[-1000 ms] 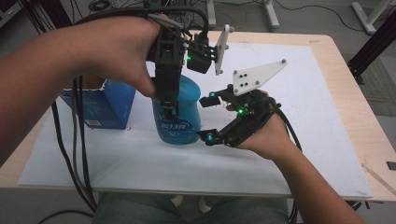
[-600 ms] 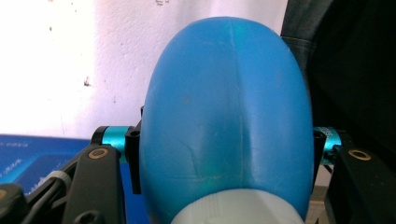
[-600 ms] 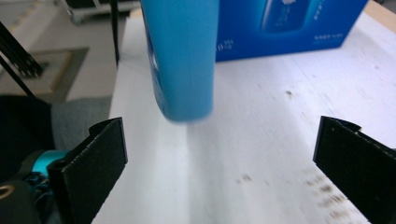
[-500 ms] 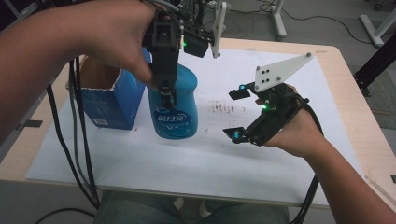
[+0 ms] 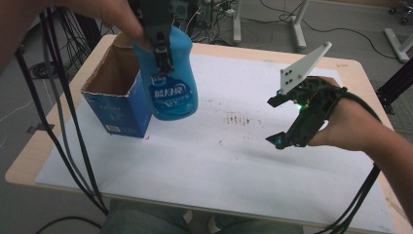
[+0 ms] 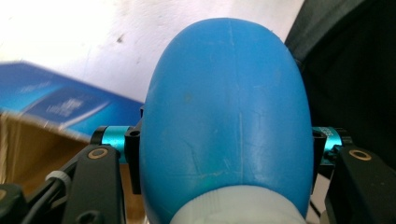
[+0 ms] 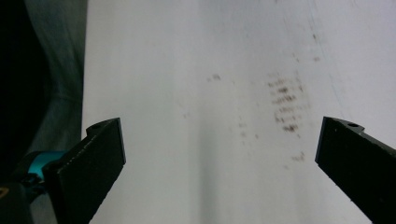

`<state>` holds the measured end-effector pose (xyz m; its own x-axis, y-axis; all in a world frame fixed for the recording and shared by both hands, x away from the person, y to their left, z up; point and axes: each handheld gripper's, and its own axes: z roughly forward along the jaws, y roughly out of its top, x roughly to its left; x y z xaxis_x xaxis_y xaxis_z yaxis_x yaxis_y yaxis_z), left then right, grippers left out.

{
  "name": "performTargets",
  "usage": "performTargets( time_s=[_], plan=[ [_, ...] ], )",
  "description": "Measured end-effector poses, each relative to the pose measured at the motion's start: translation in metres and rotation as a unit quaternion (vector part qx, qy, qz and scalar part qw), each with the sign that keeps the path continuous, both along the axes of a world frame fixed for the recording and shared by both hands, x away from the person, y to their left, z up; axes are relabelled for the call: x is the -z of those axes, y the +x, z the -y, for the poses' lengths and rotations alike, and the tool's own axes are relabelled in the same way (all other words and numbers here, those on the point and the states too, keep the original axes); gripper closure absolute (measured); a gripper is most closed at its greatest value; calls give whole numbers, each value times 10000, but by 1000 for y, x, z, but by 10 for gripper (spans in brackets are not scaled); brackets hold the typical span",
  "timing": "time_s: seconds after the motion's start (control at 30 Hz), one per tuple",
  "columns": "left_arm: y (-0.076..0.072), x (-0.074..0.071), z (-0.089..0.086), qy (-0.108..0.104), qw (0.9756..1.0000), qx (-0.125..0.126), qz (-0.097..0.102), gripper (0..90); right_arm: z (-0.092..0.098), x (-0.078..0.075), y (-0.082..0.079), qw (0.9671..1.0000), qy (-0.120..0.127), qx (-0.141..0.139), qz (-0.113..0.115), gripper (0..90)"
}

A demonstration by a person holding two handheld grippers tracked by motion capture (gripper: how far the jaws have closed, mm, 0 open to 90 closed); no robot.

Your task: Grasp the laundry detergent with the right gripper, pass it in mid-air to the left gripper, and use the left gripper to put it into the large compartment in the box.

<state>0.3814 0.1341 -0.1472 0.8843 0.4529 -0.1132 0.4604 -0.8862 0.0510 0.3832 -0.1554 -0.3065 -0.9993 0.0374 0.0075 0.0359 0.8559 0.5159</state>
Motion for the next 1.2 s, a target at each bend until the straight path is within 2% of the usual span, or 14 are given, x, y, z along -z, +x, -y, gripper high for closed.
performTargets(
  time_s=[0.1, 0.23, 0.4, 0.5, 0.53, 0.67, 0.77, 0.83, 0.97, 1.07, 1.1, 1.17, 1.2],
  plan=[
    [4, -10, -13, -19, 9995, -303, 21, 394, 3, -9, 7, 9994, -349, 26, -50, 6],
    [9, -24, -33, -35, 9971, -760, 42, 393, 8, -21, 19, 9975, -701, 61, -44, 6],
    [16, -38, -61, -106, 9891, -1471, 24, 394, 16, -33, 27, 9960, -883, 120, 36, 7],
    [20, -42, -77, -82, 9813, -1921, 24, 393, 20, -37, 30, 9956, -923, 138, 79, 7],
    [22, -44, -84, -42, 9780, -2087, 27, 393, 22, -38, 30, 9954, -942, 178, 72, 7],
    [28, -42, -101, 41, 9616, -2743, 14, 393, 27, -38, 33, 9951, -960, 221, 100, 7],
    [31, -40, -109, 178, 9498, -3122, 8, 394, 29, -37, 33, 9945, -1014, 243, 110, 7],
    [34, -38, -112, 282, 9432, -3309, 33, 393, 29, -36, 33, 9942, -1035, 262, 102, 7],
    [37, -30, -114, 442, 9357, -3500, 22, 393, 28, -36, 34, 9942, -1036, 282, 116, 7],
    [41, -21, -116, 490, 9327, -3572, -78, 394, 27, -35, 34, 9941, -1040, 240, 167, 7],
    [42, -18, -116, 508, 9328, -3568, -112, 393, 27, -35, 34, 9940, -1050, 264, 161, 7],
    [44, -11, -117, 565, 9308, -3609, -168, 394, 26, -33, 34, 9940, -1050, 244, 163, 7],
    [45, -8, -117, 591, 9309, -3601, -172, 394, 26, -33, 34, 9940, -1049, 251, 165, 7]
  ],
)
